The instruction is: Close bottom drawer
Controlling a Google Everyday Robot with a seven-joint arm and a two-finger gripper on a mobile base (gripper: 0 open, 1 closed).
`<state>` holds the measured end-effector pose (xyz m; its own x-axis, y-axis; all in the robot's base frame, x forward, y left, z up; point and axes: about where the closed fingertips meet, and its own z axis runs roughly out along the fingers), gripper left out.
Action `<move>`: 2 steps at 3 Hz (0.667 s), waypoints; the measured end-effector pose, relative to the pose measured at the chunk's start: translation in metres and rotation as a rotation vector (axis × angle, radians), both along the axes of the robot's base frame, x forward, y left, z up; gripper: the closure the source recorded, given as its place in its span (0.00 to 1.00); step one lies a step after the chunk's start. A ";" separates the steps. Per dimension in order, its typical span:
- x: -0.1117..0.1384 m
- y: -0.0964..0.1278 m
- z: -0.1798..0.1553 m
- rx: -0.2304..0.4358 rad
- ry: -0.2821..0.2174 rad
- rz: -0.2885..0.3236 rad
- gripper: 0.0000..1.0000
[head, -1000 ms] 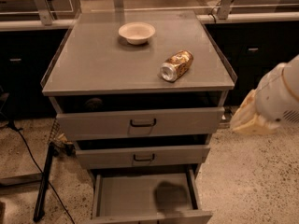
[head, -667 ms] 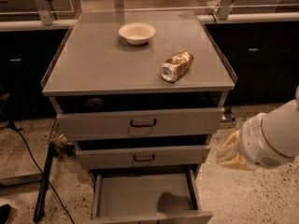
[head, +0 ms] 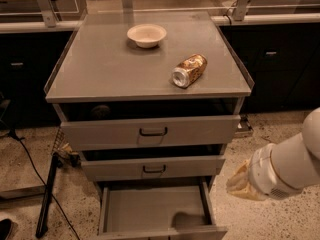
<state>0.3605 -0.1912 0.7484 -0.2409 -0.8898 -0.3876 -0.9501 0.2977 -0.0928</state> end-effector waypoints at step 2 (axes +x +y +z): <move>-0.068 0.036 -0.213 0.124 0.160 0.008 1.00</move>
Offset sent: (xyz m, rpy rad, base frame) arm -0.0757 0.0542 -0.3293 0.1409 0.1610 -0.0283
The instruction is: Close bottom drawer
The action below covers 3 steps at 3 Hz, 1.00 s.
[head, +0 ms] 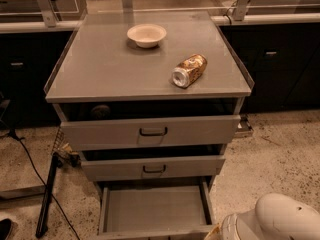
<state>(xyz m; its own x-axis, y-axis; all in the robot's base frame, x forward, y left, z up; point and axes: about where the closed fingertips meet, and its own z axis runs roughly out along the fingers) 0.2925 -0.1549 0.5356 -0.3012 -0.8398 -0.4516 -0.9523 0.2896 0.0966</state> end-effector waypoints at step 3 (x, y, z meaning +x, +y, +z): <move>0.023 -0.008 -0.100 0.059 -0.187 -0.001 1.00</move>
Offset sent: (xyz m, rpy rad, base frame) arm 0.0137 -0.0006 -0.0764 0.0500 -0.2067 -0.0004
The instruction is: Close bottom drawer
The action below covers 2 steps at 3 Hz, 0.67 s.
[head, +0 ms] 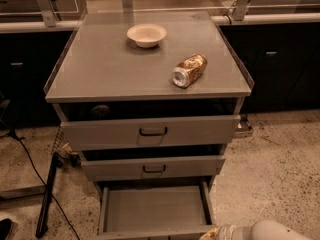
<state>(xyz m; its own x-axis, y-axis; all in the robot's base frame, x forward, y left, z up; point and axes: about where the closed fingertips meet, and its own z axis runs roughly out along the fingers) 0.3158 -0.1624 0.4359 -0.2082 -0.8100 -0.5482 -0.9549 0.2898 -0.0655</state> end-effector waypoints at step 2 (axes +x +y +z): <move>-0.010 0.012 -0.019 0.037 0.034 0.000 1.00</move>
Offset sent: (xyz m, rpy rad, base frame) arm -0.0095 0.0115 -0.0199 0.0372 0.0317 -0.0011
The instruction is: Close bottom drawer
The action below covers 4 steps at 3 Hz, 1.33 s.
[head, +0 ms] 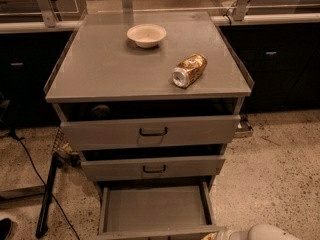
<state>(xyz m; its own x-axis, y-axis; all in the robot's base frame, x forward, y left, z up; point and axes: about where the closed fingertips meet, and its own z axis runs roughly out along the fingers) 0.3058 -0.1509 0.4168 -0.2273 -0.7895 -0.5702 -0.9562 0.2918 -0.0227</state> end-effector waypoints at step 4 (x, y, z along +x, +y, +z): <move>0.009 0.022 -0.106 0.077 -0.041 0.007 1.00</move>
Offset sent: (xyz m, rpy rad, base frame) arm 0.0358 0.0174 -0.1650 0.0957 -0.1293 0.0136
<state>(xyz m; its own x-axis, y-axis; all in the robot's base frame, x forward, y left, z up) 0.3147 -0.1288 0.3112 -0.1976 -0.7442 -0.6381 -0.9568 0.2880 -0.0394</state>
